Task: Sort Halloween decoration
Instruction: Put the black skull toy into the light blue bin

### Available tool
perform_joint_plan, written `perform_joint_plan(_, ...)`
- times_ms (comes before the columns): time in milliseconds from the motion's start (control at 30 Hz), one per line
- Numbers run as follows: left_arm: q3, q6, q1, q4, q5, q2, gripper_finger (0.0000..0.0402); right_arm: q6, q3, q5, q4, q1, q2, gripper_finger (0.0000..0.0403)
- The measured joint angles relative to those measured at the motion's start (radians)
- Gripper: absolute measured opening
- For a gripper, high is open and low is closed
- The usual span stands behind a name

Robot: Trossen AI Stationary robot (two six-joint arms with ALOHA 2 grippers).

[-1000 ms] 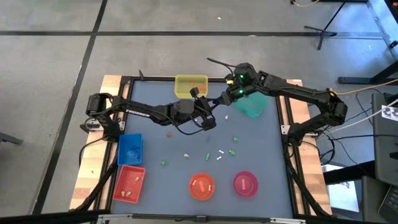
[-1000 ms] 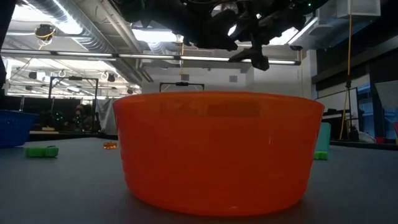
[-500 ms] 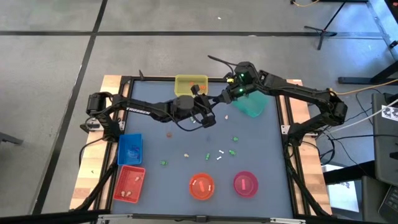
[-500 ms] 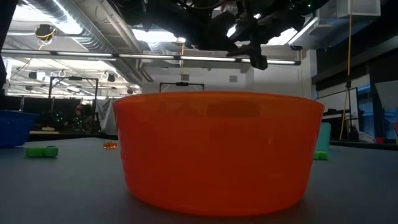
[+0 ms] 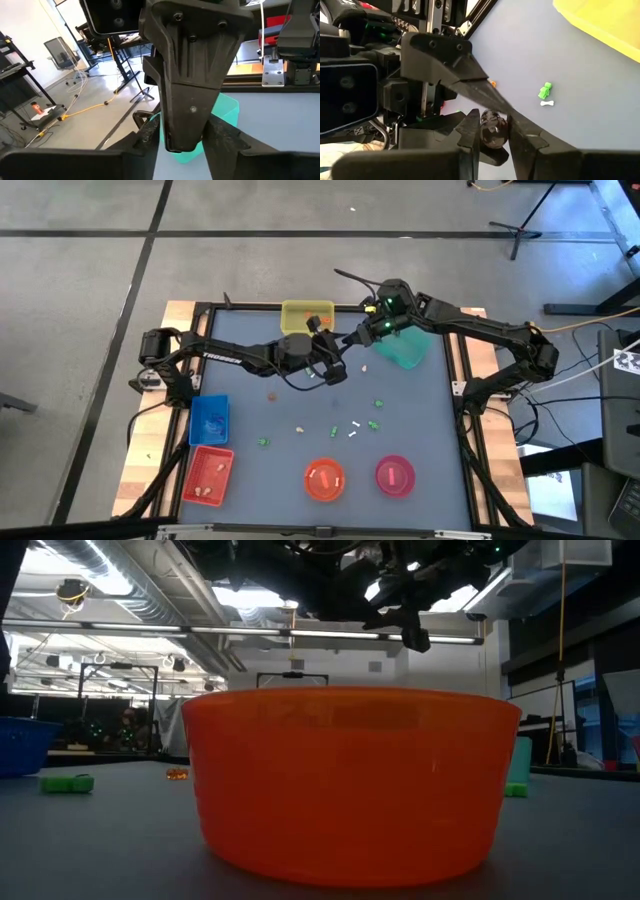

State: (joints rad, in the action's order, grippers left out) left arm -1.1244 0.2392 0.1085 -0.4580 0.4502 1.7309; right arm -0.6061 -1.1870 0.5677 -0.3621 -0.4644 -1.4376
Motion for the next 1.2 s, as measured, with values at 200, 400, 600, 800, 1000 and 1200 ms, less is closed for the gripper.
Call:
perform_joint_plan(200, 0.0, -0.06, 0.0, 0.001, 0.004, 0.0, 0.0162, 0.01, 0.0, -0.03, 0.0, 0.0, 0.0, 0.0071)
perform_joint_plan(400, 0.0, -0.075, -0.006, 0.034, 0.006, 0.0, 0.0184, 0.061, 0.001, -0.082, -0.018, -0.03, 0.0, 0.007)
perform_joint_plan(600, 0.0, -0.076, -0.007, 0.126, 0.005, 0.0, 0.0185, 0.117, 0.001, -0.114, -0.07, -0.114, 0.0, 0.007)
perform_joint_plan(800, 0.0, -0.081, -0.01, 0.217, 0.005, 0.0, 0.0186, 0.299, 0.001, -0.367, -0.244, -0.202, 0.0, 0.0071)
perform_joint_plan(1000, 0.0, -0.081, -0.022, 0.251, 0.004, 0.0, 0.0186, 0.468, 0.001, -0.647, -0.447, -0.269, 0.0, 0.0071)
perform_joint_plan(1200, 0.0, -0.08, -0.027, 0.249, 0.004, 0.0, 0.0186, 0.488, 0.001, -0.681, -0.537, -0.298, 0.0, 0.0071)
